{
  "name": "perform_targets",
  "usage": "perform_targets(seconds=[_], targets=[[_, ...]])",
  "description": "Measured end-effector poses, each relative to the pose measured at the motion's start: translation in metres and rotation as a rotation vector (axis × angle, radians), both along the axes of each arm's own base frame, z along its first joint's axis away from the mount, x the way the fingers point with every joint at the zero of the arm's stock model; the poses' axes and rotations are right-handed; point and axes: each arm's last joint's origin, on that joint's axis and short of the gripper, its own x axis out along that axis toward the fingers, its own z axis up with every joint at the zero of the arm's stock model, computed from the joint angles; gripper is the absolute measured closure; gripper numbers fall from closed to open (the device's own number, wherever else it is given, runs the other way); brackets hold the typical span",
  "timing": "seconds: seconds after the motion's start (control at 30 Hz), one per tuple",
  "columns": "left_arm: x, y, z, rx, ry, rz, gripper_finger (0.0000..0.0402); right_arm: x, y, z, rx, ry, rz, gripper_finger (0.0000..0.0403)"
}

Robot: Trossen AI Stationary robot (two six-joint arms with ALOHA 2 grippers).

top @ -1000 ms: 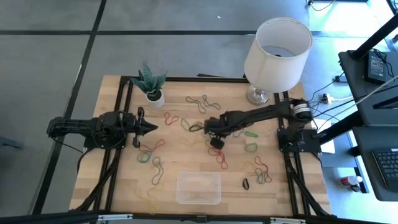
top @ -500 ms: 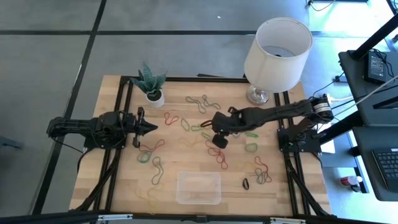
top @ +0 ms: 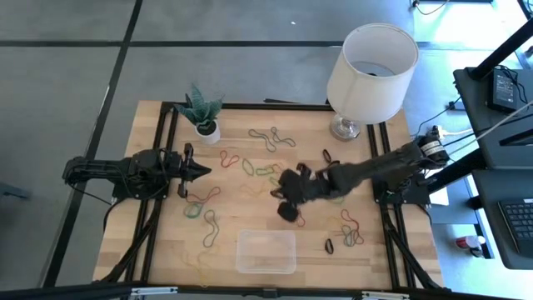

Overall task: Pick and place rubber bands into bin
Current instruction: Put the black rubber band into the transparent bin

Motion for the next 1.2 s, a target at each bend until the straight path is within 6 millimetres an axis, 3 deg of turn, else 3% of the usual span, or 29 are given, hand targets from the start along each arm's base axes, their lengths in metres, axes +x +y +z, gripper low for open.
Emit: perform_targets(seconds=[0.27,0.37,0.57,0.7,0.87,1.03,1.2], targets=[[0.0,0.0,0.0,0.0,0.0,0.0,0.0398,-0.008,0.068,0.008,0.085,-0.128,-0.05,0.0401],[0.0,0.0,0.0,0.0,0.001,0.0,0.0398,0.006,0.092,0.01,0.083,-0.093,-0.047,0.0402],[0.0,0.0,0.0,0.0,0.0,0.0,0.0398,0.055,0.13,0.002,0.035,0.041,-0.021,0.0402],[0.0,0.0,0.0,0.0,-0.001,0.0,0.0398,0.085,0.138,-0.014,0.082,0.164,-0.037,0.0403],[0.0,0.0,0.0,0.0,-0.001,0.0,0.0398,0.109,0.138,-0.053,0.107,0.34,-0.047,0.0403],[0.0,0.0,0.0,0.0,-0.001,0.0,0.0398,0.109,0.136,-0.09,0.231,0.505,-0.104,0.0402],[0.0,0.0,0.0,0.0,0.001,0.0,0.0398,0.105,0.139,-0.101,0.227,0.547,-0.096,0.039]])
